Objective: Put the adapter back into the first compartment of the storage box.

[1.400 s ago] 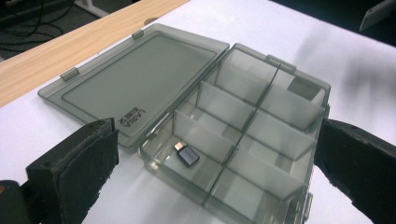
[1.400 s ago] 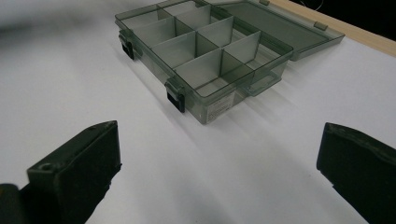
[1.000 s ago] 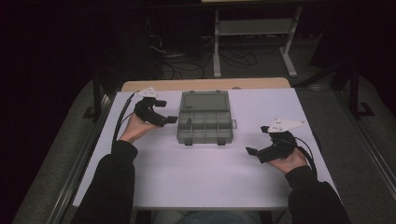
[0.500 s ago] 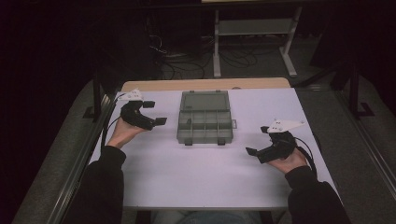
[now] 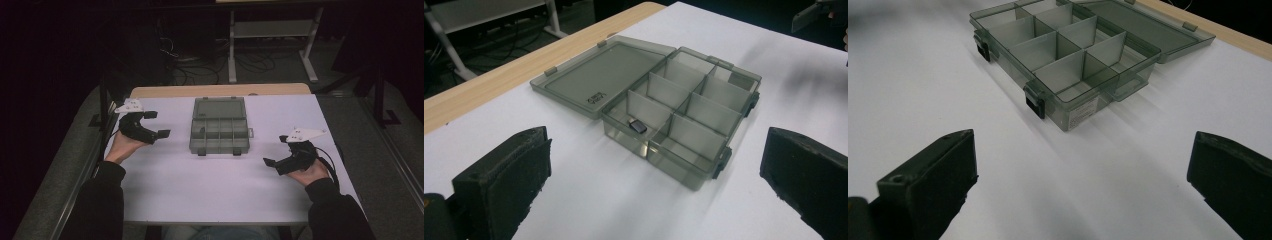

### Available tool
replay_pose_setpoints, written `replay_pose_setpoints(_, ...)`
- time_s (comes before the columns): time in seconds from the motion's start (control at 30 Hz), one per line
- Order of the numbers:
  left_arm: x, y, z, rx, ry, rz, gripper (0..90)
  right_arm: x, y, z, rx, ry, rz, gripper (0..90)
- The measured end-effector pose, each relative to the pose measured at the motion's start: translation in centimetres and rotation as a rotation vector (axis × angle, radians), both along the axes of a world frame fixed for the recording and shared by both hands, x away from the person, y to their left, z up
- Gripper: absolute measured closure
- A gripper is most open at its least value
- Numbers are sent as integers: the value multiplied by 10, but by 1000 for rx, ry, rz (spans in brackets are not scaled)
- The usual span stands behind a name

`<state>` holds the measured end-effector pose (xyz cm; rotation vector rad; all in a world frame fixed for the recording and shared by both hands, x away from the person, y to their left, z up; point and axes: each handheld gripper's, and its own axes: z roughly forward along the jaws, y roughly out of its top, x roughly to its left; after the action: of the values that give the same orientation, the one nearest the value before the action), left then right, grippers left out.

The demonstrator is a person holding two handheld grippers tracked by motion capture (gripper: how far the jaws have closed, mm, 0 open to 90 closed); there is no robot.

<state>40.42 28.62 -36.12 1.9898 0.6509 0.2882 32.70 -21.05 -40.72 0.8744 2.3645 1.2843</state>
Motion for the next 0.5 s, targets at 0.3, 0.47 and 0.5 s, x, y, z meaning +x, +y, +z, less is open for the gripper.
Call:
replay_pose_setpoints(0.3,-12,8,0,-5,-14,-3,0,0,0,0,-2,1,-2,0)
replay_pose_setpoints(0.47,-20,15,1,-12,-30,7,0,0,0,0,-3,1,-4,0)
replay_pose_setpoints(0.5,-21,16,2,-13,-33,9,0,0,0,0,-3,1,-4,0)
